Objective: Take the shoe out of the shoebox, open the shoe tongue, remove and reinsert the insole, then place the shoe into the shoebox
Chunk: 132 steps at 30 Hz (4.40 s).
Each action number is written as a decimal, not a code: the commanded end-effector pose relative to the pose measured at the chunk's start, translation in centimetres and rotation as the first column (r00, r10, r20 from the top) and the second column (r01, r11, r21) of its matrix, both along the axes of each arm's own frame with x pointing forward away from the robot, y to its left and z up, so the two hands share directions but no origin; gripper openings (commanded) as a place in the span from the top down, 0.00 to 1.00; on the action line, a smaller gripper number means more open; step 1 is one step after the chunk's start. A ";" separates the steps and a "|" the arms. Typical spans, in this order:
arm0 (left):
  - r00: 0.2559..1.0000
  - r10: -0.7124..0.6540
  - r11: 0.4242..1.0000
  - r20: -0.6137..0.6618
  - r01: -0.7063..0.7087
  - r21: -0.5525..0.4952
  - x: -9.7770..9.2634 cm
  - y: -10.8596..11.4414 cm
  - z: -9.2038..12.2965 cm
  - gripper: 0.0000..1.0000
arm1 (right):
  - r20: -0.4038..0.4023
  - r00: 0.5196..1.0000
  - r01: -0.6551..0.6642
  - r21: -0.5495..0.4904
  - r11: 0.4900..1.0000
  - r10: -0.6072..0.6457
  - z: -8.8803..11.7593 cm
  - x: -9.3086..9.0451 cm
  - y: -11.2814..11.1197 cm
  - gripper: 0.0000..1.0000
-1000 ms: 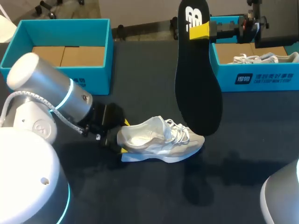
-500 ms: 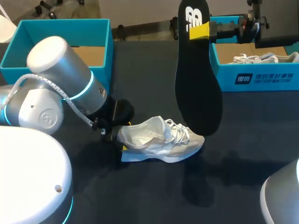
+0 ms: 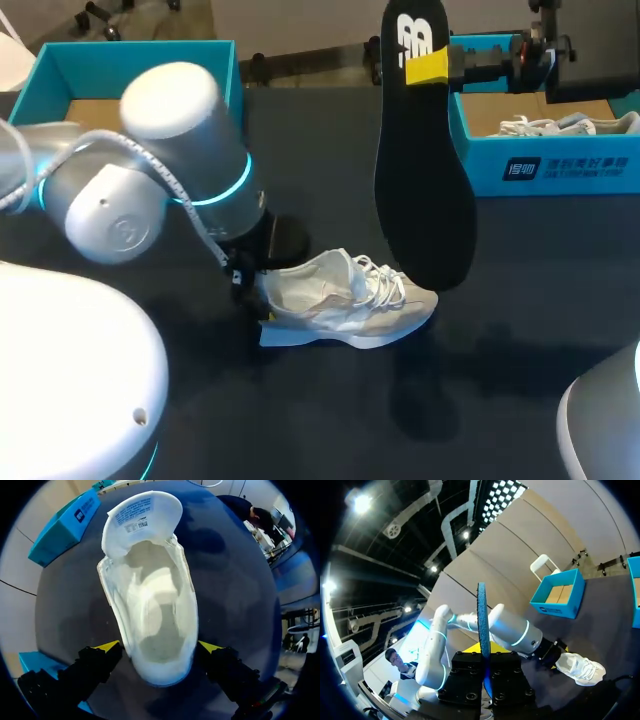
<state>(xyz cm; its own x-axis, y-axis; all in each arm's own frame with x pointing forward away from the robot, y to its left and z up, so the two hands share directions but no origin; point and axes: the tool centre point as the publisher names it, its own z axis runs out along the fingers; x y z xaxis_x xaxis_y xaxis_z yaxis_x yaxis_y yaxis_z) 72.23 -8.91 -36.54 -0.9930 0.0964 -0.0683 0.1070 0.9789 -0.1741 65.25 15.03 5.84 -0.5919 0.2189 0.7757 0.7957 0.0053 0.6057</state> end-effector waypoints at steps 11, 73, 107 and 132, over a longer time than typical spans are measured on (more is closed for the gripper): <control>1.000 0.015 0.997 0.009 -0.016 0.071 -0.2 -0.3 0.7 0.00 | -0.003 1.000 0.001 -0.002 1.000 -0.001 0.0 0.2 0.3 1.00; 0.995 -0.002 1.000 -0.103 0.000 -0.013 5.3 -8.4 -2.3 0.56 | -0.003 1.000 0.001 -0.002 1.000 -0.001 0.0 0.2 0.3 1.00; 0.941 -0.210 0.972 -0.264 0.170 -0.164 4.1 -7.2 -0.6 1.00 | -0.003 1.000 0.001 -0.002 1.000 -0.001 0.0 0.2 0.3 1.00; 0.970 -0.164 0.979 -0.180 0.138 -0.149 3.9 -6.8 4.3 1.00 | -0.003 1.000 0.001 -0.002 1.000 -0.001 0.0 0.2 0.3 1.00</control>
